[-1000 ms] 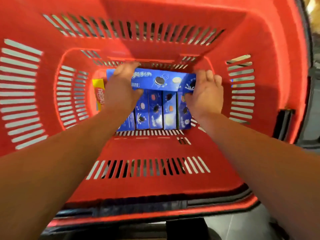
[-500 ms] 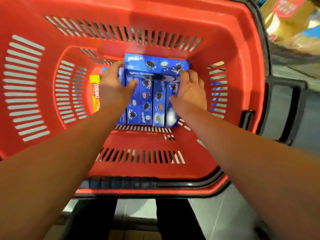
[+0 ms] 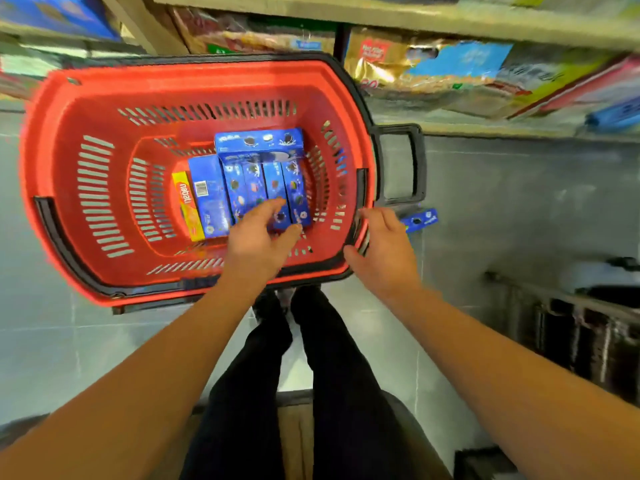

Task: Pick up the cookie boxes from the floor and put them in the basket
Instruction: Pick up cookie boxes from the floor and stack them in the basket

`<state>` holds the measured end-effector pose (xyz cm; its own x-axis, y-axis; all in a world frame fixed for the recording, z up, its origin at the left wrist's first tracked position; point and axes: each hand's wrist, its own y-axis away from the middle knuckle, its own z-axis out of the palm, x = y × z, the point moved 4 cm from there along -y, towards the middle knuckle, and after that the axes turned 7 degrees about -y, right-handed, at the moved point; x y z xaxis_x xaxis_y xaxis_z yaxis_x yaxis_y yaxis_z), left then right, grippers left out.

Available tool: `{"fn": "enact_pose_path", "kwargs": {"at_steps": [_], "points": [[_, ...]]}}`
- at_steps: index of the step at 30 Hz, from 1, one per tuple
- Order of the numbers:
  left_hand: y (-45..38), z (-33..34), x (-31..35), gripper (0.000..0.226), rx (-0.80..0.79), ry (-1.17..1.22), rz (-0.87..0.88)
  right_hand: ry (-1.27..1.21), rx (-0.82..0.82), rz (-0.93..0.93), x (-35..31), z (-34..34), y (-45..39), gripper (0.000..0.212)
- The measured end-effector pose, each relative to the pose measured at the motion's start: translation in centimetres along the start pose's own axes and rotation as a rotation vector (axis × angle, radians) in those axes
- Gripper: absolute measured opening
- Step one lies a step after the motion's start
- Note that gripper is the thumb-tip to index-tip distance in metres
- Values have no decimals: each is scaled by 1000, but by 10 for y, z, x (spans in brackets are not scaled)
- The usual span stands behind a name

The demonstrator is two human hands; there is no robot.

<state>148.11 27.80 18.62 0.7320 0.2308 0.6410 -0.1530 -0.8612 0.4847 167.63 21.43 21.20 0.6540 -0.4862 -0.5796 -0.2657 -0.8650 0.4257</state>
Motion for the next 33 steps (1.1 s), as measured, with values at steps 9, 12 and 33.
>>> {"fn": "enact_pose_path", "kwargs": {"at_steps": [9, 12, 33], "points": [[62, 33, 91, 47, -113, -88, 155, 151, 6, 262, 76, -89, 97, 63], [65, 54, 114, 51, -122, -125, 208, 211, -37, 264, 98, -104, 104, 68], [32, 320, 206, 66, -195, -469, 168, 370, -290, 7, 332, -201, -12, 68]]}}
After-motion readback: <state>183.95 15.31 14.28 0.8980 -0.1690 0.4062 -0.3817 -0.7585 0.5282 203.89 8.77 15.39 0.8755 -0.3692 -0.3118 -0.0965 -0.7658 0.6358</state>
